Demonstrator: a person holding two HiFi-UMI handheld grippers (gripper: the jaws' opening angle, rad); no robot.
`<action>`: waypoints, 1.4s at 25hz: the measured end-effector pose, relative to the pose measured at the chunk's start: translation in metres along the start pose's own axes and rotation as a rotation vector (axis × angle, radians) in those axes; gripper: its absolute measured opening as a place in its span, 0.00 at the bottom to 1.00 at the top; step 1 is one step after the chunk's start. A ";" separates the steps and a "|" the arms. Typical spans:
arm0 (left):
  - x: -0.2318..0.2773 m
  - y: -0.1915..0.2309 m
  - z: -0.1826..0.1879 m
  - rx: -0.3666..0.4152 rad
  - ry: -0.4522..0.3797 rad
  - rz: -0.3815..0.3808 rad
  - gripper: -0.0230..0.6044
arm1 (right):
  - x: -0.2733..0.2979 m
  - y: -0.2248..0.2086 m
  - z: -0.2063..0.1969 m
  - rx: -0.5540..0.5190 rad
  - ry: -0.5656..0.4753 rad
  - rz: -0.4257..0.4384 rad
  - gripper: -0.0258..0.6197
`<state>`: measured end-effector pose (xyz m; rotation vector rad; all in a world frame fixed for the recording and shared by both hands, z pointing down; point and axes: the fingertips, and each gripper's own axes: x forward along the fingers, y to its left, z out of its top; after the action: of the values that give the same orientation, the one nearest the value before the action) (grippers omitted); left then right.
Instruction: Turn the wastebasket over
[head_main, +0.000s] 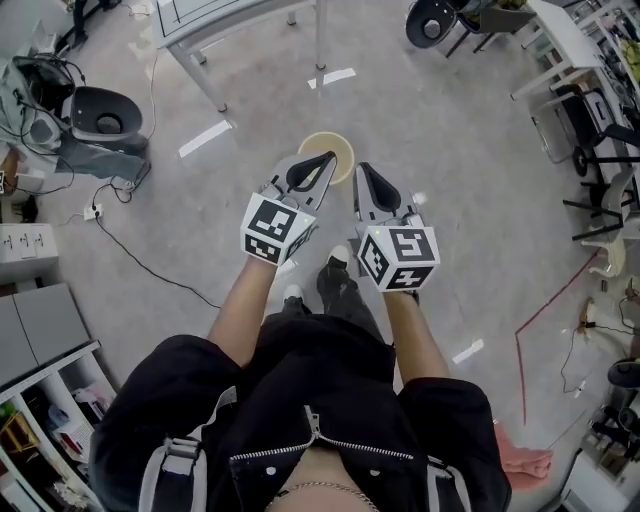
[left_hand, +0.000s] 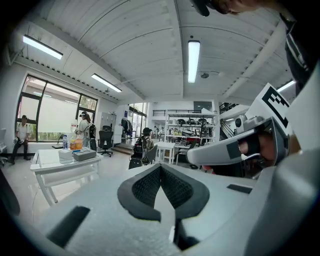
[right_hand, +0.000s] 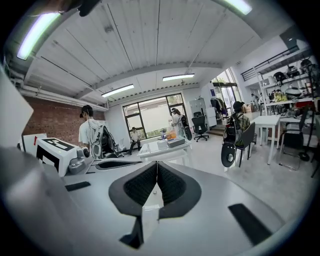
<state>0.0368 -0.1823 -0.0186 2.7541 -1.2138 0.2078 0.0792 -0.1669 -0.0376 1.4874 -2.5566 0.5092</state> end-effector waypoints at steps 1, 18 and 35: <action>0.008 0.002 0.001 0.002 0.004 0.008 0.04 | 0.004 -0.006 0.003 -0.002 0.001 0.010 0.06; 0.045 0.048 0.009 0.016 0.027 0.062 0.04 | 0.058 -0.038 0.019 0.010 0.023 0.059 0.06; 0.065 0.108 0.004 -0.012 0.016 0.006 0.04 | 0.114 -0.027 0.036 -0.037 0.036 0.022 0.06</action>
<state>0.0010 -0.3024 -0.0048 2.7336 -1.2155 0.2216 0.0468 -0.2853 -0.0325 1.4270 -2.5431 0.4841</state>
